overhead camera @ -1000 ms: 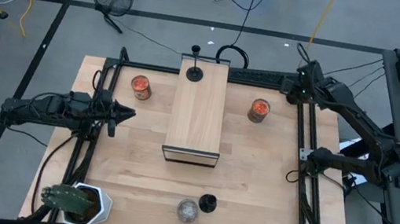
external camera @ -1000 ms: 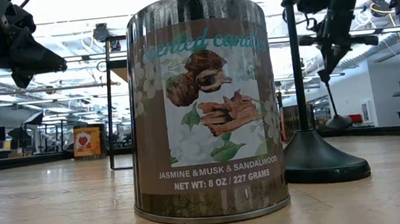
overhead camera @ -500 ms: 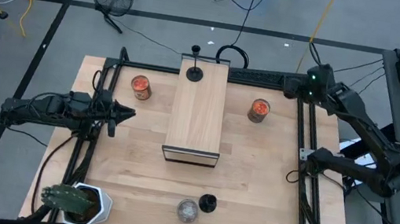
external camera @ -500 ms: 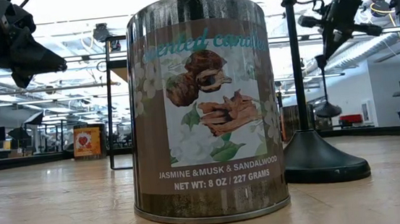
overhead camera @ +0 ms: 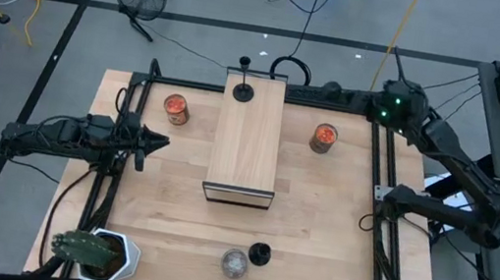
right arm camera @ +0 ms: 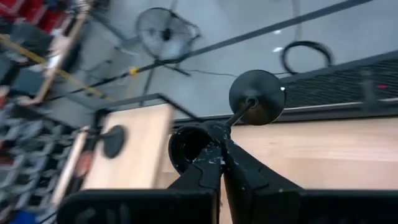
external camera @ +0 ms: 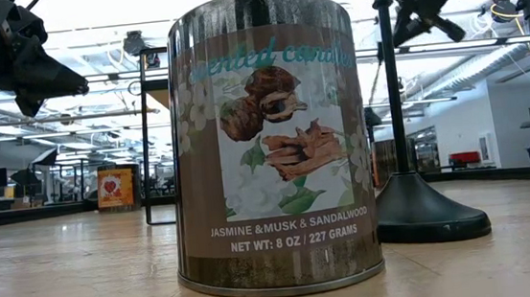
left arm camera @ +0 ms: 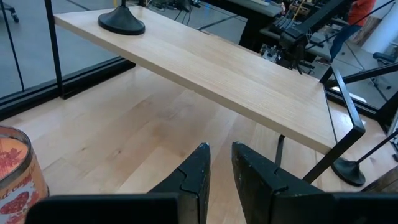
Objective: Pick & Place candle stick holders
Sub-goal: Put the top black candle holder on the shelf aligned with the other black candle holder
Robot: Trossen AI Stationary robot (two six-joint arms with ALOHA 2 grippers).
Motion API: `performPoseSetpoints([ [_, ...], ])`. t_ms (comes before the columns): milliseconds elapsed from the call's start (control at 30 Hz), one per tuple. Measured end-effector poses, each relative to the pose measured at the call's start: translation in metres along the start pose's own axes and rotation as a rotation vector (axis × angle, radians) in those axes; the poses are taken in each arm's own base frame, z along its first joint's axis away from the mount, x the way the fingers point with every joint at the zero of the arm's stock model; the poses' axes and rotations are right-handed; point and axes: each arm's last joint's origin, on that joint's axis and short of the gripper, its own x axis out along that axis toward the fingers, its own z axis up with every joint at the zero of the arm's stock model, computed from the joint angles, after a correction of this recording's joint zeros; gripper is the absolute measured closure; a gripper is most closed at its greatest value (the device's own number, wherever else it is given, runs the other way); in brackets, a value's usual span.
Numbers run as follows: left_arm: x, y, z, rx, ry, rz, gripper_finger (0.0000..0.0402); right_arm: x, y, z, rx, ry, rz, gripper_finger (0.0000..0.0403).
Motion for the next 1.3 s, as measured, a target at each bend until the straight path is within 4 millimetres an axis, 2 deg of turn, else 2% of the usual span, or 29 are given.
performPoseSetpoints([
  [367, 0.000, 0.000, 0.000, -0.001, -0.001, 0.001, 0.0330, -0.026, 0.033, 0.017, -0.005, 0.022, 0.181, 0.0402],
  [467, 0.000, 0.000, 0.000, -0.001, -0.001, 0.000, 0.0330, -0.026, 0.044, 0.020, -0.009, 0.049, 0.225, 0.0402],
  [800, 0.000, 0.000, 0.000, -0.002, -0.001, 0.000, 0.0330, 0.006, 0.074, 0.022, -0.026, 0.243, 0.326, 0.0403],
  [1000, 0.000, 0.000, 0.000, -0.004, 0.000, 0.000, 0.0330, 0.022, 0.092, 0.030, -0.034, 0.315, 0.384, 0.0403],
  [1300, 0.000, 0.000, 0.000, -0.001, 0.000, -0.001, 0.0330, 0.051, 0.100, 0.028, -0.038, 0.391, 0.378, 0.0403],
])
